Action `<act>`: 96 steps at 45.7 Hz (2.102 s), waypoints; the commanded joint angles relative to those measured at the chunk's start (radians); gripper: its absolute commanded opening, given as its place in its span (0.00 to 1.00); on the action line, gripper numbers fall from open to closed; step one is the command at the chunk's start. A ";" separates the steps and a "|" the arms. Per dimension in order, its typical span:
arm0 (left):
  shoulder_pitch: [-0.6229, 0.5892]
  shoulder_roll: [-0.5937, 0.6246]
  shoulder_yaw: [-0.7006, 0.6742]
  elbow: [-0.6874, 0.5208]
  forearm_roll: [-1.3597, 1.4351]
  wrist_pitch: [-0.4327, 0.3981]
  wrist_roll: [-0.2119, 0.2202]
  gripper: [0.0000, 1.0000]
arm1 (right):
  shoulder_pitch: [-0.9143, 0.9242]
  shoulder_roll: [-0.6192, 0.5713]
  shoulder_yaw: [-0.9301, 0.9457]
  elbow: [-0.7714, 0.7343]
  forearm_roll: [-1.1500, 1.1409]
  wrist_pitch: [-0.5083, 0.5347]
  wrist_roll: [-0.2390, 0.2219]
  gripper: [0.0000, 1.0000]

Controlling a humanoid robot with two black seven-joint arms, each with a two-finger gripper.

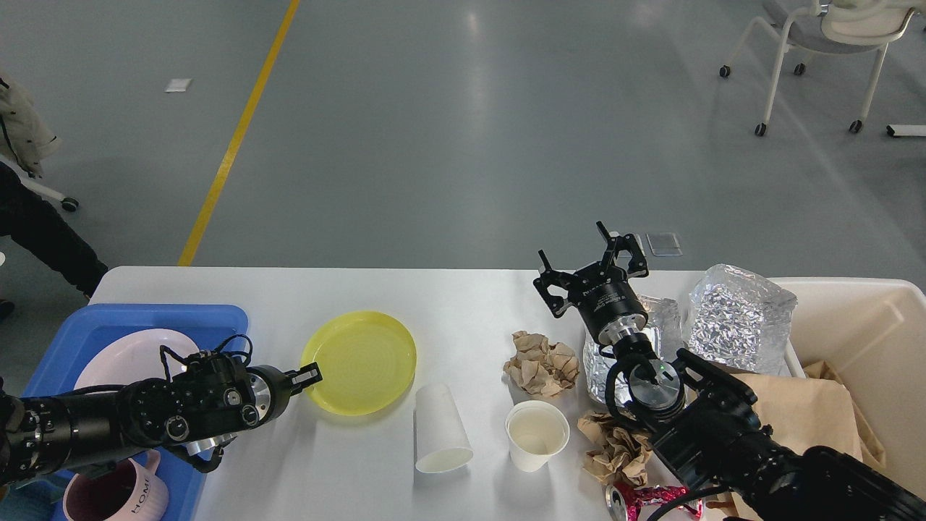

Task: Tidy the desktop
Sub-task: 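Reach the left gripper to the yellow plate rim and grasp it, then lift the yellow plate and lay it on the white plate in the tray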

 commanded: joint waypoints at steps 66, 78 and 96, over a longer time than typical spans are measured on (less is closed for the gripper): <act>-0.039 0.575 -0.125 0.427 0.331 -0.635 -0.471 0.00 | 0.000 0.000 0.001 0.000 0.000 0.000 0.000 1.00; 0.072 0.492 -0.128 0.453 0.325 -0.535 -0.469 0.00 | 0.000 0.000 0.001 0.000 0.000 0.000 0.000 1.00; 0.145 0.422 -0.140 0.478 0.317 -0.482 -0.459 0.08 | 0.000 0.000 0.000 0.000 0.000 0.000 0.000 1.00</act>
